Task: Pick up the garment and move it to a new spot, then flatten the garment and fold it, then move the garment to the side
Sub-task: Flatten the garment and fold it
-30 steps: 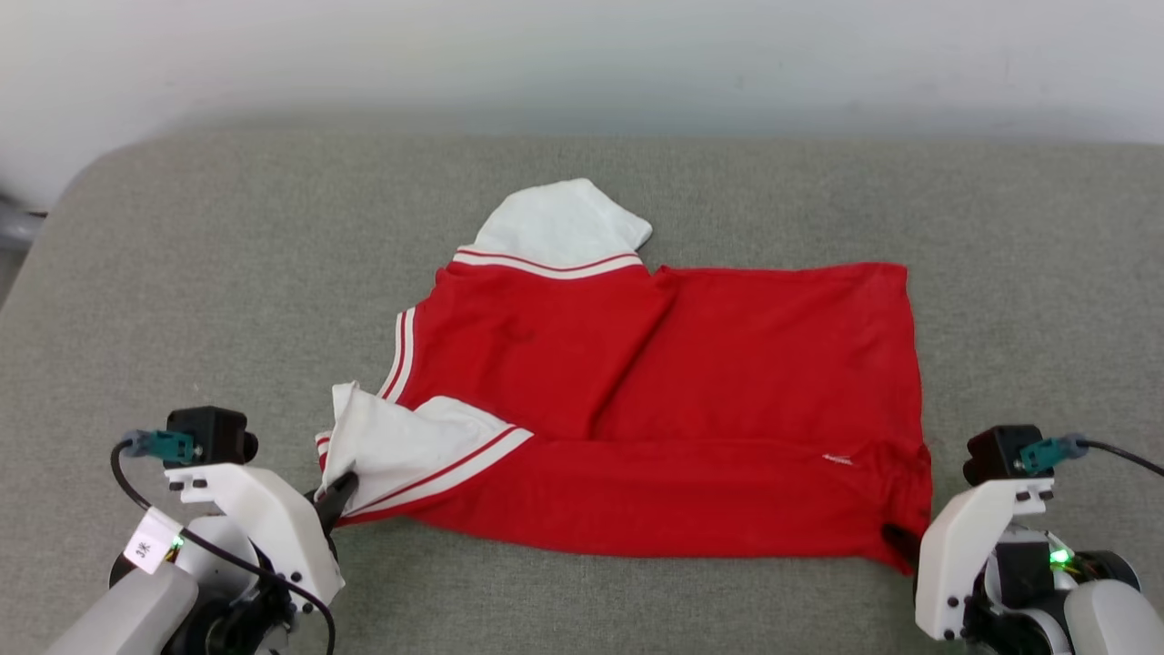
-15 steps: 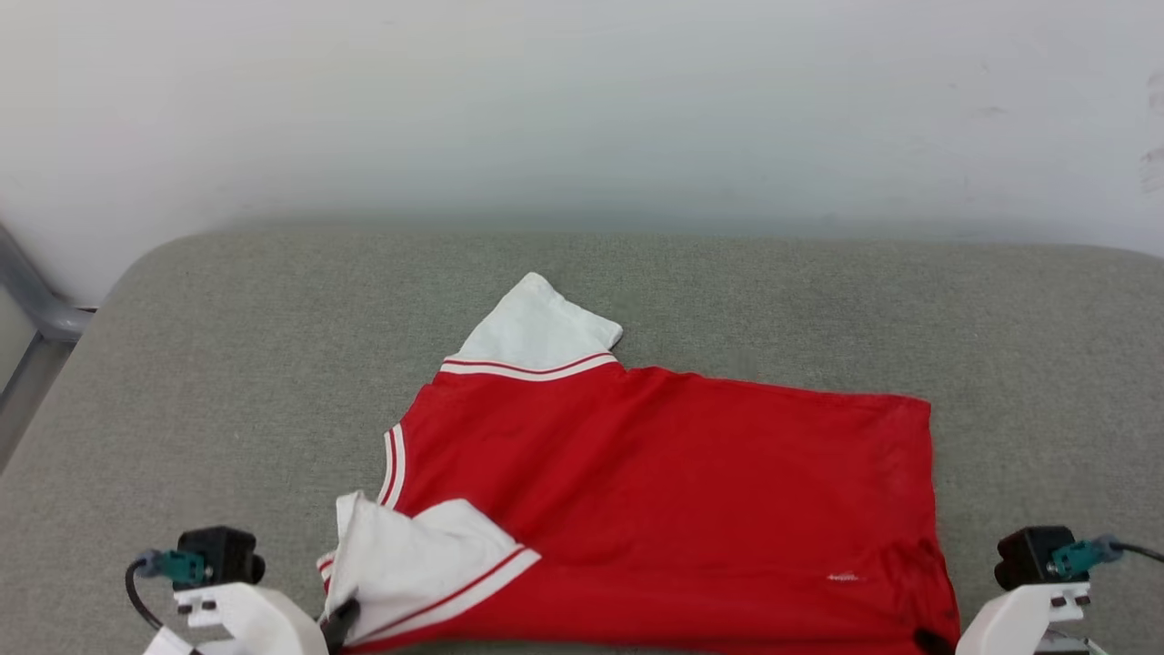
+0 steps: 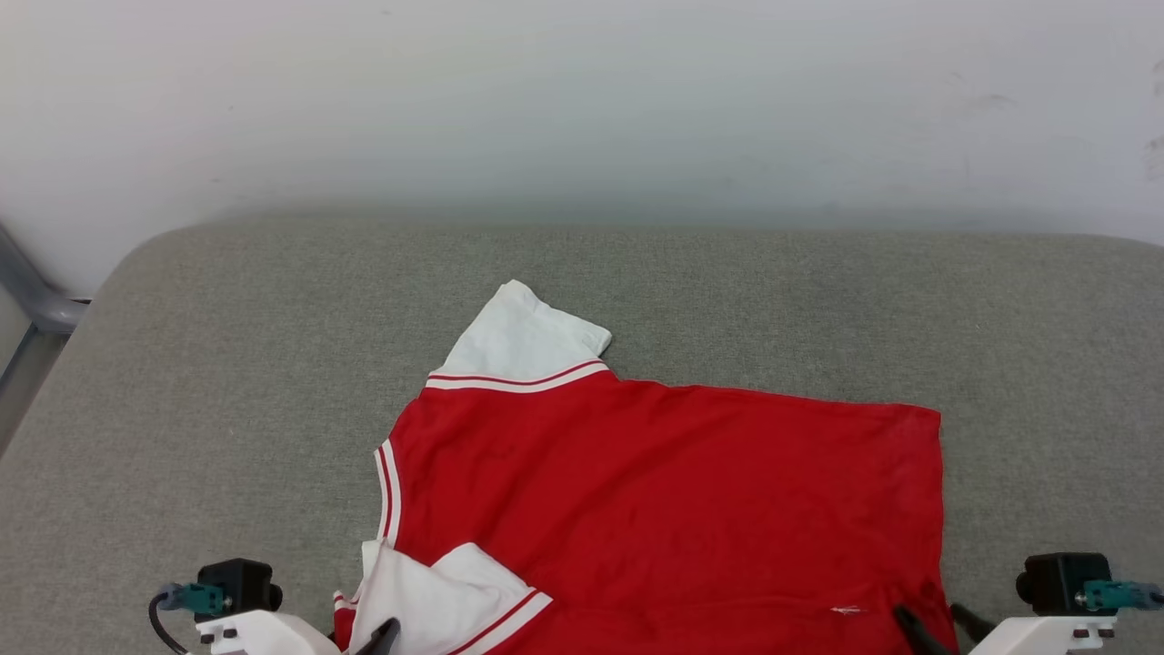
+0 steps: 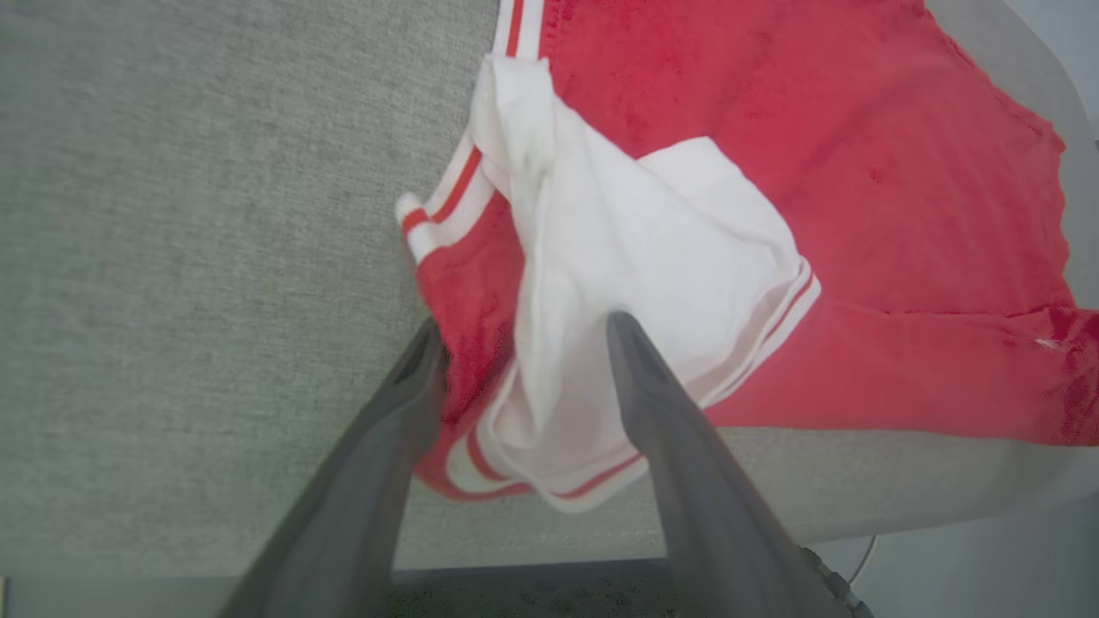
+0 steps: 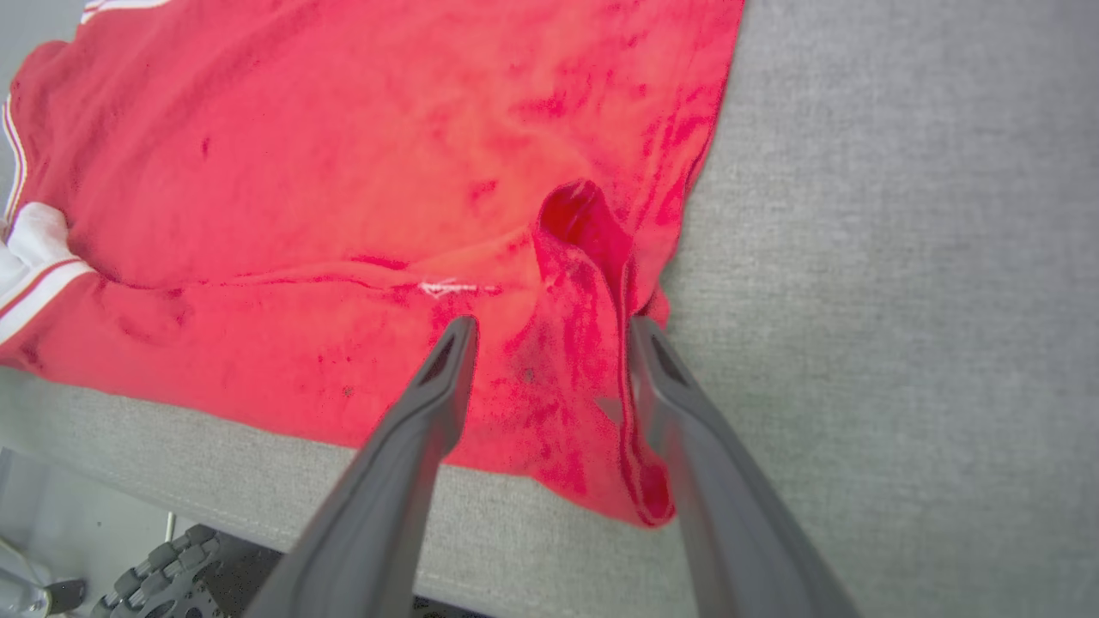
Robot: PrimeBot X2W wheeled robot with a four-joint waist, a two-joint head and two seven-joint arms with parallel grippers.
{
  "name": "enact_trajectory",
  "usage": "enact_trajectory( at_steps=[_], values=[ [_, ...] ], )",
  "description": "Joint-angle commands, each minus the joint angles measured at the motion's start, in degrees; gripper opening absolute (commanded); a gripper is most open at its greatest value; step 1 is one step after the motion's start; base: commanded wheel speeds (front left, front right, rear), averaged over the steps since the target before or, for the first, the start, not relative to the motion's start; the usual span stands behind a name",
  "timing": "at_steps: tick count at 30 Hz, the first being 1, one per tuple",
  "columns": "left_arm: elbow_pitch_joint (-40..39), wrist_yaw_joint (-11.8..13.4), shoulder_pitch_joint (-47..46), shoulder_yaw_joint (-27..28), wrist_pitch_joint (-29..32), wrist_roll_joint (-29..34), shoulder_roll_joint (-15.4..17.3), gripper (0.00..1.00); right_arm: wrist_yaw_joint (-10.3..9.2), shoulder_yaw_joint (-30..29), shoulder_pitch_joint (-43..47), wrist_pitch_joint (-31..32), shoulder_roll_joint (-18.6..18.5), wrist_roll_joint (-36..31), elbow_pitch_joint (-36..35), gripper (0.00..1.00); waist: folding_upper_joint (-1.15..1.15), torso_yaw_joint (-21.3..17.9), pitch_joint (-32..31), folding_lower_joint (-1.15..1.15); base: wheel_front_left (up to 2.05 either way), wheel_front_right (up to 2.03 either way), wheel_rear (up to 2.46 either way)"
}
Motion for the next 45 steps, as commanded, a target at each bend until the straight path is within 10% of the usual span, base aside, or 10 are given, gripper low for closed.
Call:
enact_trajectory(
  at_steps=[1, 11, 26, 35, 45],
  values=[
    [0.2, -0.3, -1.0, 0.4, -0.9, 0.6, -0.1, 1.00, -0.03, 0.1, -0.3, -2.5, 0.2, -0.5, -0.5, 1.00, 0.00, 0.0, 0.0, 0.00, 0.00, 0.00, 0.00],
    [0.0, -0.8, -8.2, 1.9, -12.2, 10.1, -1.0, 1.00, -0.03, -1.6, -4.3, -23.1, 2.7, -5.8, -3.5, 1.00, 0.00, -0.9, -0.1, 0.00, 0.00, 0.00, 0.00],
    [1.3, -4.1, -24.2, 6.5, -23.2, 19.6, -3.1, 1.00, -0.03, -3.5, -14.1, -27.6, 5.2, -9.6, -12.6, 1.00, 0.00, -4.4, 15.0, 0.00, 0.00, 0.00, 0.00],
    [9.0, -11.3, -37.6, 6.0, -12.9, 16.9, -0.8, 1.00, -0.03, -2.8, -18.4, -29.5, 5.2, -8.0, -10.9, 1.00, 0.00, -9.0, 20.8, 0.00, 0.00, 0.00, 0.00],
    [18.9, -18.0, -50.0, 2.8, 14.1, 9.1, 3.4, 1.00, -0.03, -1.1, -19.9, -32.0, 5.2, -5.6, -7.3, 1.00, 0.00, -14.0, 24.3, 0.00, 0.00, 0.00, 0.00]
  ],
)
